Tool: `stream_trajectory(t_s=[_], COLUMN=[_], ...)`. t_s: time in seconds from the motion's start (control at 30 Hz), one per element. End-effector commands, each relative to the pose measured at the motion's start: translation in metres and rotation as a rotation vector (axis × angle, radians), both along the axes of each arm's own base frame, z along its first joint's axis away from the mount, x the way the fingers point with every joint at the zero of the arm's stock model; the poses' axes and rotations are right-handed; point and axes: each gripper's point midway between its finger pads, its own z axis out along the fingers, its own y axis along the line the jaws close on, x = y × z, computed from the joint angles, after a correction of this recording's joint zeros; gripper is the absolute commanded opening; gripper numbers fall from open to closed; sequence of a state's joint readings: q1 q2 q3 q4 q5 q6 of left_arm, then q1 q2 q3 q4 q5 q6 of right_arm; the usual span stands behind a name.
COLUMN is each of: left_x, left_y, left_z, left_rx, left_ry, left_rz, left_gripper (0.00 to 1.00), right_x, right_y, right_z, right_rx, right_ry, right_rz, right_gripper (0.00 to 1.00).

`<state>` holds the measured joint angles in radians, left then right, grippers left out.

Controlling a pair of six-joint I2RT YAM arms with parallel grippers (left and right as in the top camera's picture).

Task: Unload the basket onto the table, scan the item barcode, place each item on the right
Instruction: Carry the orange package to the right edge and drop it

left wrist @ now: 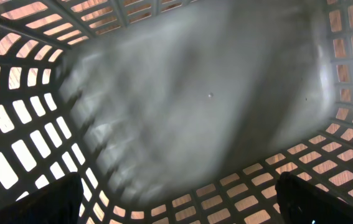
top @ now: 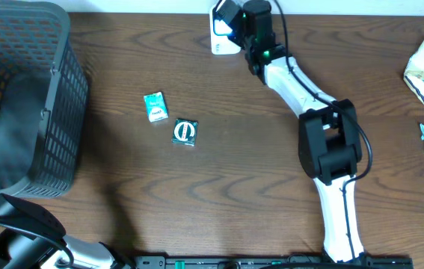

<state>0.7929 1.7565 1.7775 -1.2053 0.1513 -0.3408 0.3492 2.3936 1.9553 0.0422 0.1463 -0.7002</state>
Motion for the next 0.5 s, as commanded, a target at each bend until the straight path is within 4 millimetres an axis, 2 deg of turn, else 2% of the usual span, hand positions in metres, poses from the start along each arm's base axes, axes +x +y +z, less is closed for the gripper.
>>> stream_trajectory(t_s=[0.0, 0.03, 0.07, 0.1, 0.13, 0.23, 0.27, 0.3, 0.43, 0.47], left_x=[-0.002, -0.002, -0.002, -0.002, -0.002, -0.002, -0.002, -0.002, -0.002, -0.002], left_y=[0.001, 0.000, 0.001, 0.000, 0.001, 0.000, 0.000, 0.001, 0.001, 0.001], left_z=[-0.003, -0.003, -0.003, -0.003, -0.003, -0.003, -0.003, -0.003, -0.003, -0.003], left_rx=[-0.007, -0.008, -0.007, -0.008, -0.007, -0.008, -0.008, -0.007, -0.007, -0.007], left_ry=[0.010, 0.010, 0.010, 0.010, 0.010, 0.010, 0.010, 0.010, 0.010, 0.010], left_rz=[0.008, 0.008, 0.008, 0.008, 0.008, 0.008, 0.008, 0.008, 0.008, 0.008], left_gripper=[0.97, 0.98, 0.98, 0.98, 0.97, 0.98, 0.98, 0.98, 0.98, 0.98], right_x=[-0.001, -0.003, -0.004, -0.008, -0.014, -0.033, -0.037, -0.055, -0.087, -0.090], right_y=[-0.063, -0.081, -0.088, -0.122, -0.163, -0.227, -0.237, -0.271, -0.334, -0.342], right_z=[0.084, 0.087, 0.088, 0.087, 0.078, 0.049, 0.042, 0.023, -0.004, -0.007], right_rx=[0.091, 0.086, 0.083, 0.059, 0.010, -0.075, -0.086, -0.116, -0.134, -0.125], right_ry=[-0.068, -0.053, -0.047, -0.016, 0.032, 0.167, 0.198, 0.302, 0.436, 0.444], right_rz=[-0.182, -0.225, -0.242, -0.330, -0.434, -0.575, -0.588, -0.640, -0.744, -0.764], right_gripper=[0.01, 0.01, 0.01, 0.01, 0.01, 0.01, 0.01, 0.01, 0.01, 0.02])
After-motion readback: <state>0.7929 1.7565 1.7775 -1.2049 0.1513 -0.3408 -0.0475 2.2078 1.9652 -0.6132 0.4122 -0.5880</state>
